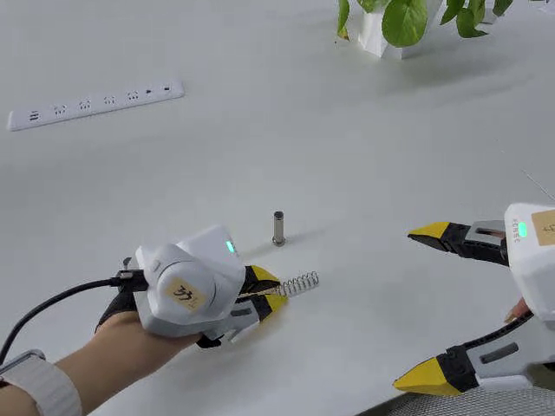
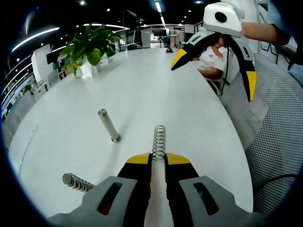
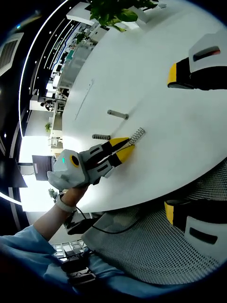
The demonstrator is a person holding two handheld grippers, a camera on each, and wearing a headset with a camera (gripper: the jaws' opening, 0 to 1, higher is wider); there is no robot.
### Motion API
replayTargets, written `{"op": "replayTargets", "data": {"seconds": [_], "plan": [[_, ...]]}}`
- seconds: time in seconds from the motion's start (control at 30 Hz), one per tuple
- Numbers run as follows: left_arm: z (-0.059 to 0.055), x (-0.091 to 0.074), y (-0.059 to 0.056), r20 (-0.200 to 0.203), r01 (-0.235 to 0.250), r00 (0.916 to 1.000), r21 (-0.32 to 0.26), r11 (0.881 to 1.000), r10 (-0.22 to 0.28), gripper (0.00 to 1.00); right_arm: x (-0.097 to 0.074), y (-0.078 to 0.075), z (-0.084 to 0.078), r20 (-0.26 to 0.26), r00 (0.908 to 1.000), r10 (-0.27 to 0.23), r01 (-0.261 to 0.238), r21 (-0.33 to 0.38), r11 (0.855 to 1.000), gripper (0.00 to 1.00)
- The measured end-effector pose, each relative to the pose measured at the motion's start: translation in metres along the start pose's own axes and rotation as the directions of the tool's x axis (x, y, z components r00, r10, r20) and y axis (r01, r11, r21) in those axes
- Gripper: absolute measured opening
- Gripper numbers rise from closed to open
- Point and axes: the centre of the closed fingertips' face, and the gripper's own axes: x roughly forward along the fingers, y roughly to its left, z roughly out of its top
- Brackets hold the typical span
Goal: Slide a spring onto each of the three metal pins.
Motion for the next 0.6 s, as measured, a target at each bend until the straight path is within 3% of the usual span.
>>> {"op": "replayTargets", "data": {"seconds": [0.6], "plan": [[-0.003, -0.024, 0.002, 0.033, -0.038, 0.9986, -0.094, 0.995, 0.042, 0.06, 0.01, 0.007, 0.006, -0.002, 0.9992, 0.039, -0.039, -0.019, 0.999, 0.95]]}}
